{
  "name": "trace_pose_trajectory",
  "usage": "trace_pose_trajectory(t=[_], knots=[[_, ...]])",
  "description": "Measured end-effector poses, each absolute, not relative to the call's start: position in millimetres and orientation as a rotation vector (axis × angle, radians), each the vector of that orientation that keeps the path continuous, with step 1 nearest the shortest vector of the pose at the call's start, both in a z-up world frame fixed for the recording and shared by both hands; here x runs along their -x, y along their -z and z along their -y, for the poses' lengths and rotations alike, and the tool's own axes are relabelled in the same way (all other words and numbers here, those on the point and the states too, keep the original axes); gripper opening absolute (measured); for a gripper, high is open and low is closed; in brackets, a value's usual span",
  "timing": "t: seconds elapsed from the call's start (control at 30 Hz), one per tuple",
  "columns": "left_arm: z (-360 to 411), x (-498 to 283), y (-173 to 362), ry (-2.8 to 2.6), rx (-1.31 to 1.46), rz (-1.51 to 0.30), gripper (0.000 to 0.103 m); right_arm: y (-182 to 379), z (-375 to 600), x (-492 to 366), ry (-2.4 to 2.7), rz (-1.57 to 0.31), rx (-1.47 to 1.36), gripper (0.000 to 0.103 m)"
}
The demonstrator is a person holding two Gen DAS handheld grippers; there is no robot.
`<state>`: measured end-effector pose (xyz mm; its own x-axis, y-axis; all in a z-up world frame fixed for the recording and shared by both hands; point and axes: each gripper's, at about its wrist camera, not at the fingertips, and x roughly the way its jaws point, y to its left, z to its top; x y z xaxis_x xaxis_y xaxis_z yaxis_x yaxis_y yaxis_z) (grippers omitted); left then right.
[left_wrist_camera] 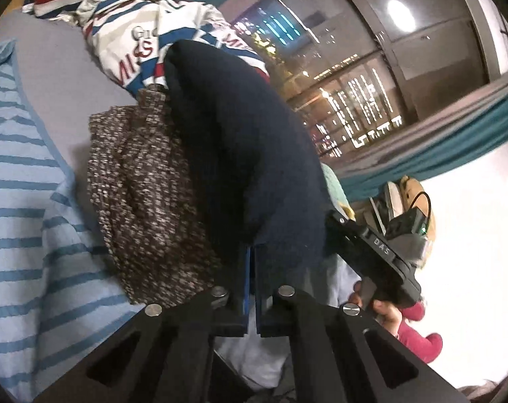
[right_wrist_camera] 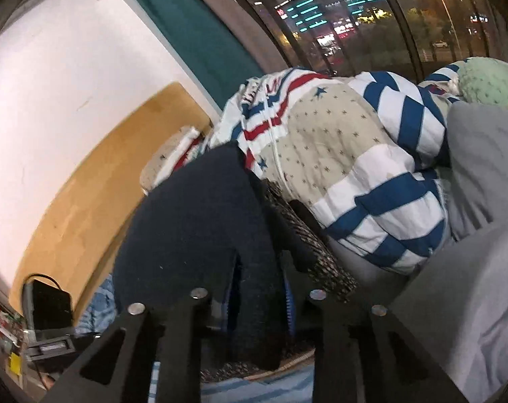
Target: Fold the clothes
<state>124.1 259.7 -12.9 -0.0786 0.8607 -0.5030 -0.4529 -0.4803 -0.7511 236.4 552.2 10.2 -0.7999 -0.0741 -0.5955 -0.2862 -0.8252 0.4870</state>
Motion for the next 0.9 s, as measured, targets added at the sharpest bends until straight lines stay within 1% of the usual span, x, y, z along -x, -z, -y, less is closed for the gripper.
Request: trace_pose_trajectory(t=[0.03,0.07,0.1,0.13,0.17,0.2,0.23,0.33,0.4,0.5,0.6,0.63,0.67,0.73,0.77,0.8,0.9], knots=[[-260.9,-128.8,7.6,-1.757,1.203,0.468,0.005,-13.9,-549.8,-242.6,-2.707,-0.847,0.914,0.055],[-262.1,-133.2,2.4,-1.785,1.192,0.429,0.007,-17.8,-547.1,-249.0,-2.674,-0.806,0.877,0.063],[-262.6,-136.1,-2.4,-1.82,1.172,0.389,0.016,-21.6,-542.7,-256.5,-2.636,-0.76,0.842,0.063],[-263.6,-142.1,-7.5,-1.871,1.146,0.334,0.031,-24.8,-535.2,-265.2,-2.614,-0.712,0.816,0.062],[-264.2,-149.0,-12.6,-1.924,1.114,0.279,0.039,-25.5,-526.4,-271.8,-2.615,-0.674,0.8,0.062],[-265.0,-155.0,-16.0,-1.954,1.086,0.233,0.051,-26.3,-517.6,-278.4,-2.615,-0.636,0.783,0.062],[-265.5,-162.1,-19.1,-1.977,1.057,0.189,0.057,-25.7,-507.6,-285.1,-2.616,-0.598,0.769,0.062],[-264.1,-182.4,-21.2,-2.043,1.004,0.074,0.057,-10.8,-467.0,-305.7,-2.625,-0.494,0.747,0.077],[-261.8,-198.9,-19.3,-2.136,0.948,-0.036,0.057,4.4,-446.3,-315.2,-2.633,-0.475,0.762,0.078],[-257.7,-224.1,-9.6,-2.205,0.851,-0.15,0.058,30.6,-417.5,-321.2,-2.653,-0.408,0.872,0.078],[-255.9,-245.3,-3.2,-2.189,0.823,-0.21,0.065,50.2,-399.1,-324.2,-2.649,-0.359,0.969,0.079],[-256.3,-252.9,-2.9,-2.178,0.803,-0.24,0.066,52.8,-397.2,-325.2,-2.649,-0.371,0.976,0.081],[-256.7,-260.6,-2.7,-2.167,0.784,-0.27,0.066,54.8,-395.6,-326.5,-2.647,-0.383,0.978,0.086],[-256.8,-274.6,-4.2,-2.154,0.743,-0.314,0.069,54.8,-394.0,-331.0,-2.633,-0.404,0.948,0.089],[-254.0,-279.0,-6.0,-2.162,0.728,-0.317,0.073,53.4,-393.5,-334.0,-2.619,-0.411,0.941,0.091],[-251.4,-282.9,-7.6,-2.169,0.713,-0.319,0.082,52.1,-392.7,-337.6,-2.609,-0.419,0.94,0.092],[-244.2,-288.5,-9.4,-2.153,0.695,-0.315,0.083,47.0,-389.2,-340.6,-2.611,-0.43,0.919,0.101]])
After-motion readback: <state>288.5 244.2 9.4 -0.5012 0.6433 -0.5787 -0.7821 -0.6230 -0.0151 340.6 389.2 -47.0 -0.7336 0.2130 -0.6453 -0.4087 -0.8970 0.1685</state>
